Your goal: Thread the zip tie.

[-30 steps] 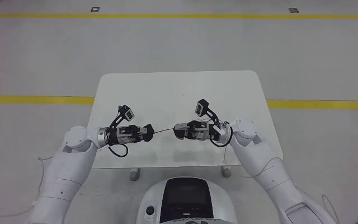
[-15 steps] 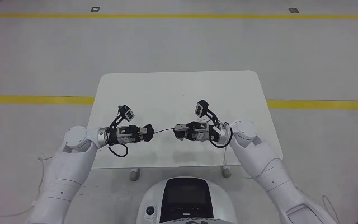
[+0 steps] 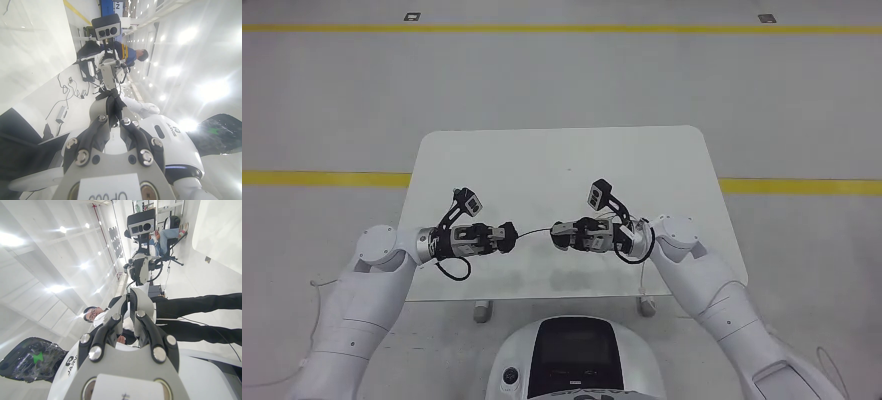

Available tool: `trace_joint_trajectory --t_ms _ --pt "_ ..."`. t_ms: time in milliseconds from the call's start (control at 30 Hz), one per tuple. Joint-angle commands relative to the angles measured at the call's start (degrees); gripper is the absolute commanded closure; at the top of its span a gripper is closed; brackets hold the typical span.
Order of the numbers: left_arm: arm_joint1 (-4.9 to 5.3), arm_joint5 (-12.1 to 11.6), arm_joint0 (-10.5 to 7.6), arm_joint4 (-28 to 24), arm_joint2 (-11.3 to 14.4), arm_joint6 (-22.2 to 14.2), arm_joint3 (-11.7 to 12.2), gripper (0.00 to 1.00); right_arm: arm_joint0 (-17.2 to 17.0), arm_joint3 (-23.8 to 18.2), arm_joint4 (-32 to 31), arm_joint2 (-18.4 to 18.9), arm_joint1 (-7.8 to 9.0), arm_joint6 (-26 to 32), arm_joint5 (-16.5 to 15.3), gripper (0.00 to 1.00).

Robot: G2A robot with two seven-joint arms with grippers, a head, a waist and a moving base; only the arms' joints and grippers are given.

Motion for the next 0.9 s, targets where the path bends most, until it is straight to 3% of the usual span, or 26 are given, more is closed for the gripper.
trace_joint_trajectory --t_ms 0,100,133,167,867 --pt "0.0 0.0 0.0 0.0 0.0 0.0 0.0 1.0 0.0 0.1 0.1 -0.1 0.04 0.0 -0.1 1.0" --pt "0.0 0.0 0.0 0.0 0.0 0.0 0.0 1.0 0.0 0.2 0.1 -0.1 0.11 0.0 -0.2 1.0" --pt "0.0 0.0 0.0 0.0 0.0 0.0 0.0 0.54 0.0 0.3 0.1 -0.1 0.14 0.0 -0.2 1.0" --pt "0.0 0.0 0.0 0.0 0.0 0.0 0.0 0.0 0.0 0.3 0.1 -0.1 0.17 -0.1 -0.3 1.0" --pt "0.0 0.0 0.0 0.0 0.0 0.0 0.0 0.0 -0.9 2.3 1.7 -0.4 0.12 -3.1 -2.3 1.0"
